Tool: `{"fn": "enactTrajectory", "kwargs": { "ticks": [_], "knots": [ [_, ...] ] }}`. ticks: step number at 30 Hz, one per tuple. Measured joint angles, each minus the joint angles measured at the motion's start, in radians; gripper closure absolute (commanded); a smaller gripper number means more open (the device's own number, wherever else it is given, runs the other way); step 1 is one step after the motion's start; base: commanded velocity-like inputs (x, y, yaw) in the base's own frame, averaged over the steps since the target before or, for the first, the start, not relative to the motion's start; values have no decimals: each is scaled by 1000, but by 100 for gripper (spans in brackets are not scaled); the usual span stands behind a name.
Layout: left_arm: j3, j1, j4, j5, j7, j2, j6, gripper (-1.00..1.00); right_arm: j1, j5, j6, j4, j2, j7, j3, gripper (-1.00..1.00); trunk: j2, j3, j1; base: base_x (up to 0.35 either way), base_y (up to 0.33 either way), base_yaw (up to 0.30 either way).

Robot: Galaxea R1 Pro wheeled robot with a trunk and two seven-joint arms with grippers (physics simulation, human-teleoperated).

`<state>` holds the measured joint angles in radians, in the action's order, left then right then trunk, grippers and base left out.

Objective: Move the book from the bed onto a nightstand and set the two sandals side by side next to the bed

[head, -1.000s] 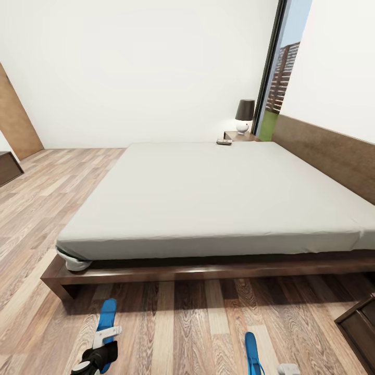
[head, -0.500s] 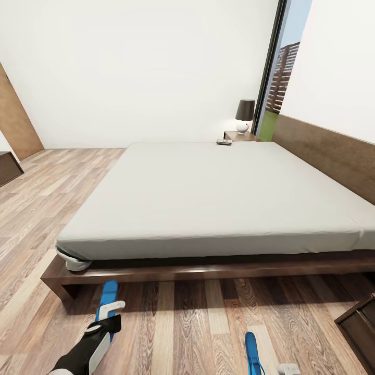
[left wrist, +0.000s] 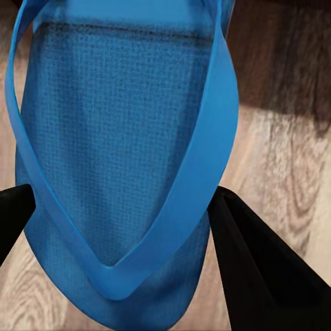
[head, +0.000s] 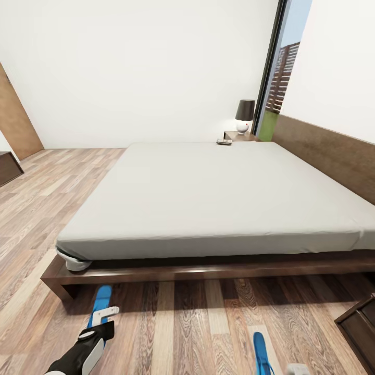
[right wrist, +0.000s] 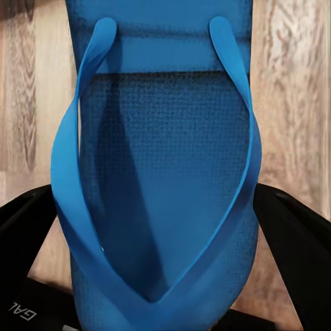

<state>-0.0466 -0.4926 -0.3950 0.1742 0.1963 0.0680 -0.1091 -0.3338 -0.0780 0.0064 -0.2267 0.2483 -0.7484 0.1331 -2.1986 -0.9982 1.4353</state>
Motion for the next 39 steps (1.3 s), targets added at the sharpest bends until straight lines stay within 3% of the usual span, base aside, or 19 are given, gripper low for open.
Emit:
{"fn": "enactTrajectory", "kwargs": {
  "ticks": [5, 7, 8, 10, 16, 19, 21, 22, 24, 28, 29, 34, 39],
  "knots": [
    [1, 0, 21, -1, 0, 1, -2, 100, 0, -3, 3, -3, 9, -25, 6, 100, 0, 0, 0, 0, 0, 0],
    [15, 0, 34, -5, -7, 1, -3, 100, 0, -22, 16, -9, 41, -52, 20, 100, 0, 0, 0, 0, 0, 0],
    [44, 0, 40, -4, -21, 1, -4, 100, 0, -81, 88, -15, 78, -63, 20, 100, 0, 0, 0, 0, 0, 0],
    [54, 2, 48, -5, -25, 1, -4, 100, -1, -127, 172, -38, 92, -68, 20, 100, 0, 0, 0, 0, 0, 0],
    [58, 3, 101, -7, -28, 2, -3, 100, 0, -156, 310, -190, 97, -70, 19, 100, 0, 0, 0, 0, 0, 0],
    [59, 3, 108, -7, -28, 2, -1, 100, 0, -178, 479, -324, 96, -71, 19, 100, 0, 0, 0, 0, 0, 0],
    [59, 3, 109, -7, -28, 2, 1, 100, -1, -226, 547, -368, 97, -71, 20, 100, 0, 0, 0, 0, 0, 0],
    [59, 3, 109, -7, -28, 2, 3, 100, -1, -280, 590, -396, 96, -72, 21, 100, 0, 0, 0, 0, 0, 0],
    [59, 3, 109, -6, -28, 2, 4, 100, 0, -341, 634, -431, 96, -71, 20, 100, 0, 0, 0, 0, 0, 0],
    [59, 3, 109, -5, -28, 2, 7, 100, -1, -385, 673, -474, 98, -72, 20, 100, 0, 0, 0, 0, 0, 0],
    [58, 3, 109, -5, -28, 1, 7, 100, -1, -393, 687, -480, 99, -83, 20, 100, 0, 0, 0, 0, 0, 0],
    [57, 3, 108, -5, -28, 1, 8, 100, -3, -419, 754, -489, 100, -319, 21, 100, 0, 0, 0, 0, 0, 0],
    [56, 3, 106, -4, -26, 1, 7, 100, -3, -416, 763, -492, 98, -362, 20, 100, 0, 0, 0, 0, 0, 0]
  ]
}}
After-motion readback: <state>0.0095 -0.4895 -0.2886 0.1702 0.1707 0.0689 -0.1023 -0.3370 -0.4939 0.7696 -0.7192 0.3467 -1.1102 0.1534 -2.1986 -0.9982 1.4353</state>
